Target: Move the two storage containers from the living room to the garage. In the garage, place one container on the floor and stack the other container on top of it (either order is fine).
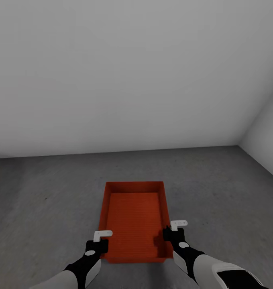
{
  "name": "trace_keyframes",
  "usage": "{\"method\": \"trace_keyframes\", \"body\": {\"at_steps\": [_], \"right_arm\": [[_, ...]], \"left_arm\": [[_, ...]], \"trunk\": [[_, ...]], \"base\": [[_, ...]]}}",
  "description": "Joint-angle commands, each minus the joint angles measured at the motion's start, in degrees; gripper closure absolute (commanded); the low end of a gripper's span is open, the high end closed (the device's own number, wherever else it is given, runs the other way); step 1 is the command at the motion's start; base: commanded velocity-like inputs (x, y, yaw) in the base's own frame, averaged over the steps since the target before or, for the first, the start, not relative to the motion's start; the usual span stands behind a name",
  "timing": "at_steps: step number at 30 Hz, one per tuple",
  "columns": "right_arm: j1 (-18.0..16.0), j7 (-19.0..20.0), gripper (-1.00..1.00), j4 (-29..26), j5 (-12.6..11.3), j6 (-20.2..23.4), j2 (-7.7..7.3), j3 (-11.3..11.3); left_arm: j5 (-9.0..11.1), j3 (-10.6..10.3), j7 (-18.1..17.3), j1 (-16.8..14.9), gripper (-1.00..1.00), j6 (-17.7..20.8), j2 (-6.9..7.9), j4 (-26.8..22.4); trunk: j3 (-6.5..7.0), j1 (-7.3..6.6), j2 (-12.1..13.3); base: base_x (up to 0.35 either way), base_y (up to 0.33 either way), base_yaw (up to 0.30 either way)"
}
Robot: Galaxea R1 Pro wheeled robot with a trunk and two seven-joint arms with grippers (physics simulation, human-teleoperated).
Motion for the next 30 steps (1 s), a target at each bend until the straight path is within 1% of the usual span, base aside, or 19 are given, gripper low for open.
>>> {"method": "trace_keyframes", "body": {"at_steps": [1,6,23,30], "right_arm": [[-0.1,-1.2,1.00,-0.1,-0.5,-1.0,0.00,-2.3],[-0.1,-1.2,1.00,-0.1,-0.5,-1.1,0.00,-2.3],[-0.1,-1.2,1.00,-0.1,-0.5,-1.0,-0.02,-2.3],[-0.1,-1.2,1.00,-0.1,-0.5,-1.1,0.00,-2.3]], "left_arm": [[1.1,2.2,1.0,0.0,1.00,-0.3,0.46,0.2],[1.1,2.2,1.0,0.0,1.00,-0.3,0.45,0.2],[1.2,2.2,1.0,0.0,1.00,-0.3,0.45,0.2],[1.2,2.2,1.0,0.0,1.00,-0.3,0.45,0.2]], "trunk": [[-0.13,-0.01,0.0],[-0.40,-0.01,0.0],[-0.43,-0.01,0.0],[-0.43,-0.01,0.0]], "base": [[0.000,0.000,0.000],[0.000,0.000,0.000],[0.002,0.000,0.000],[0.191,0.000,0.000]]}}
